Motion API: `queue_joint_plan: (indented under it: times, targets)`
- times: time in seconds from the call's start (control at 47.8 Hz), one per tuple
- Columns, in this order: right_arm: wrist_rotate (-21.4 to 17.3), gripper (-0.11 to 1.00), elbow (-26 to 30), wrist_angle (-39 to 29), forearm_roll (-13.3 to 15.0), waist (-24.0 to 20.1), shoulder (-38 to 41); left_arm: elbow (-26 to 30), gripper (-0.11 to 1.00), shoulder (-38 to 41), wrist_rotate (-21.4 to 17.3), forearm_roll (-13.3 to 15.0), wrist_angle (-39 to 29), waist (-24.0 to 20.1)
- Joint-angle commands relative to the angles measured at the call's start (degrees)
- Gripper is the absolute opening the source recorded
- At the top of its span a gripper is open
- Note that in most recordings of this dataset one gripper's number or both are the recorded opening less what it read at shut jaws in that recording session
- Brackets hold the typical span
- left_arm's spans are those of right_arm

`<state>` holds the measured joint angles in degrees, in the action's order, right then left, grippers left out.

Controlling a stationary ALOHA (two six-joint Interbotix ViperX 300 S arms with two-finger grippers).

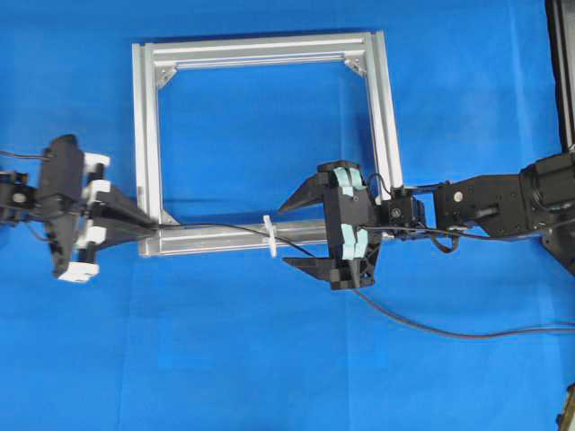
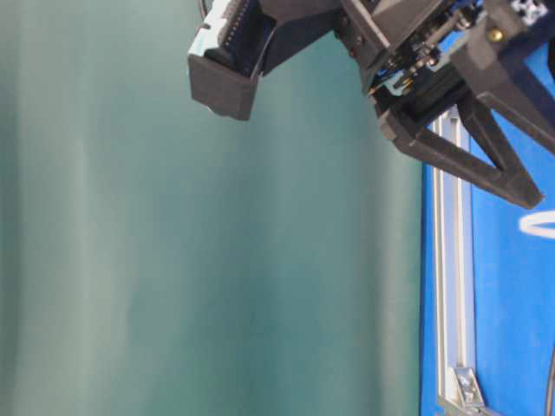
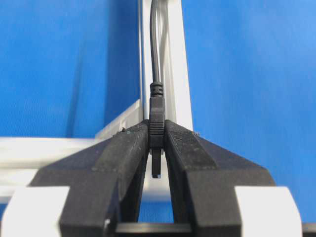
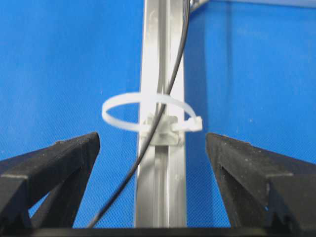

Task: Insert the wire through the string loop located in the center.
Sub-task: 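Pull the plug leftward with the left gripper, drawing cable through the loop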

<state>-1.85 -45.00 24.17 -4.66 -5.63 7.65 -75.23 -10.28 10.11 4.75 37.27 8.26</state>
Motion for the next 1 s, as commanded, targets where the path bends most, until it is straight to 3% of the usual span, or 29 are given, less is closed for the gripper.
queue_joint_plan:
  times: [0.0, 0.209, 0.732, 0.816, 0.983]
  targets:
    - [0.09, 0.94, 0.79, 0.0, 0.09, -0.09, -0.88, -1.76, 0.08, -2.72, 0.09, -0.18, 0.44, 0.18]
    - [0.0, 0.94, 0.97, 0.0, 0.09, -0.09, -0.88, -5.19, 0.08, -6.24, 0.0, -0.18, 0.0, 0.18]
    - [0.09, 0.94, 0.97, 0.0, 0.09, -0.18, -0.88, -5.19, 0.1, -7.03, 0.0, -0.18, -3.52, 0.18]
    - [0.09, 0.94, 0.97, 0.0, 0.09, -0.18, -0.88, -4.92, 0.27, -6.77, 0.09, -0.18, -4.04, 0.18]
    - [0.09, 0.94, 0.97, 0.0, 0.09, -0.26, -0.88, -4.48, 0.78, -6.77, -0.44, -0.18, -5.71, 0.18]
